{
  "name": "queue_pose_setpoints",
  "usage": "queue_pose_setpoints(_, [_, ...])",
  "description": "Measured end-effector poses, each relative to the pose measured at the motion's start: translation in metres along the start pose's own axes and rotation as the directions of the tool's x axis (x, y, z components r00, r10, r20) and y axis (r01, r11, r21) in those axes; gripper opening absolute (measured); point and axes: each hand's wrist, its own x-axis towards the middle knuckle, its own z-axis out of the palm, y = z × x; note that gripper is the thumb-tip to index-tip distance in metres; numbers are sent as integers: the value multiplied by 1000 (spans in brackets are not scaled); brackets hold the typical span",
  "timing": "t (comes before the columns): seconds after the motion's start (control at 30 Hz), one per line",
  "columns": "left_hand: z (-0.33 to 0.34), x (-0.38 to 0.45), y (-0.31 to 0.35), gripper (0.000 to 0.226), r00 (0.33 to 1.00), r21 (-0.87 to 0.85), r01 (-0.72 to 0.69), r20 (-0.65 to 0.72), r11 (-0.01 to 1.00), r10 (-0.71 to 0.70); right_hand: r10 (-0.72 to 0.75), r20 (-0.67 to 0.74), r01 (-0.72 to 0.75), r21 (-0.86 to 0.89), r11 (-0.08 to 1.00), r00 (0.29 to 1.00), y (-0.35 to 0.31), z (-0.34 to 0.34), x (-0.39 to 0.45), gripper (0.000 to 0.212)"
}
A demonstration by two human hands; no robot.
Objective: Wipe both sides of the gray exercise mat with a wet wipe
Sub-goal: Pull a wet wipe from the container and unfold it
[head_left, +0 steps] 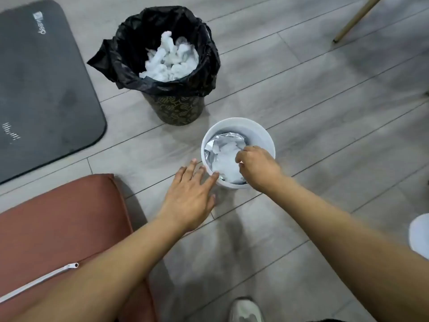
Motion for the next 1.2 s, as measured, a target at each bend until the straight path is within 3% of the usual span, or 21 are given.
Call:
queue_pose_setpoints(0.17, [4, 12, -10, 61, 996, 43, -22, -89, 999, 26, -40, 76, 51, -153, 987, 996, -5, 11, 28, 26])
queue_pose_setpoints(0.3, [4, 16, -10, 62, 998, 70, -40, -49, 997, 43, -16, 152, 48, -209, 977, 988, 2, 14, 43, 35])
queue_pose_setpoints(0.4, [5, 15, -9, 67, 1000, 42, -21, -11, 999, 21, 20, 211, 29, -227, 974, 977, 4, 17, 46, 28])
queue_pose_setpoints(0.53, [1, 18, -9, 65, 1000, -8, -12, -1, 1000, 12, 58, 222, -41, -83, 996, 973, 3, 19, 48, 20])
queue_pose_setpoints(0.63, [-5, 21, -13, 59, 999, -51, -28, -26, 998, 27, 80, 152, -96, 99, 990, 985, 3, 10, 47, 7])
queue_pose_setpoints(0.73, [-11, 25, -21, 51, 998, -154, -40, -59, 987, 31, 67, 51, -76, 200, 977, 996, 10, -17, 33, 8])
queue_pose_setpoints(0.9, [-27, 36, -22, 35, 966, -333, -77, -259, 940, -12, 84, -48, -61, 364, 929, 995, 29, -66, -1, 9])
queue_pose_setpoints(1.03, [-36, 44, -13, 39, 931, -494, -127, -358, 860, -68, 127, -168, 14, 653, 757, 978, 27, -82, -17, 7])
queue_pose_setpoints(1.2, [-36, 56, -6, 63, 927, -593, -218, -373, 775, -25, 86, -225, 137, 810, 570, 970, 14, -104, -26, 5])
